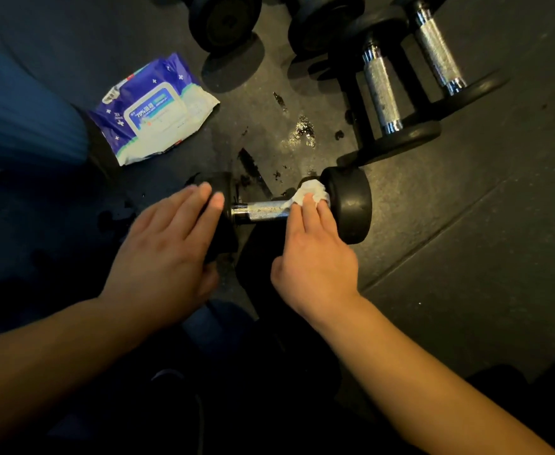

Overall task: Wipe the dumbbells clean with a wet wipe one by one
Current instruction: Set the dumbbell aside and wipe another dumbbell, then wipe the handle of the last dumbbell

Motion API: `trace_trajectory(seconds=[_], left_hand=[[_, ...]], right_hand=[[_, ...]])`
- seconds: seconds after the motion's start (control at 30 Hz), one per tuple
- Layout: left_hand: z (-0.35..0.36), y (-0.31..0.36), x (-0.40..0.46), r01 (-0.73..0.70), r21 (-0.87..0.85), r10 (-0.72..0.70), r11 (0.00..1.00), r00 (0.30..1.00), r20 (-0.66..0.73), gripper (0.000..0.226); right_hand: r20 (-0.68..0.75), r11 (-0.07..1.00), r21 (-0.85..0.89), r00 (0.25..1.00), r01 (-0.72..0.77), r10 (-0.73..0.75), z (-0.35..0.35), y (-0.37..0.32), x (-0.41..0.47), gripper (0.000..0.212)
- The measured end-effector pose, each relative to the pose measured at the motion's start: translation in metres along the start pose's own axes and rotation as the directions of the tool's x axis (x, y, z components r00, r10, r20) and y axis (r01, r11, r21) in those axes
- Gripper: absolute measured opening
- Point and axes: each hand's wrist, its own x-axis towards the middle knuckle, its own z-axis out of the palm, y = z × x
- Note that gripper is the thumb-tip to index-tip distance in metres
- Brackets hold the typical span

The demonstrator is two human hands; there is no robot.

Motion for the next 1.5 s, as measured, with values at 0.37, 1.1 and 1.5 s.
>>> trace_trajectory(seconds=[0.37,1.1,1.5], left_hand=[[0.008,0.009,-0.013,-0.03,0.025,0.028,0.999,0.997,0.071,0.086],[0.014,0.05,0.019,-0.205,-0.024,0.206,0.978,0.963,0.171,0.046],[0.032,0.109,0.084,-0.204,-0.003,0.193,0.979,0.921,0.338,0.021]], right_hand=[[0.072,1.0,0.017,0.997,0.02,-0.021,0.005,0.006,-0.013,0.081],[0.072,0.927,0.371,0.997,-0.057,0.032,-0.036,0.008,-0.013,0.057],[-0.089,0.379,0.921,0.896,-0.092,0.435,-0.06,0.027,-0.012,0.066]])
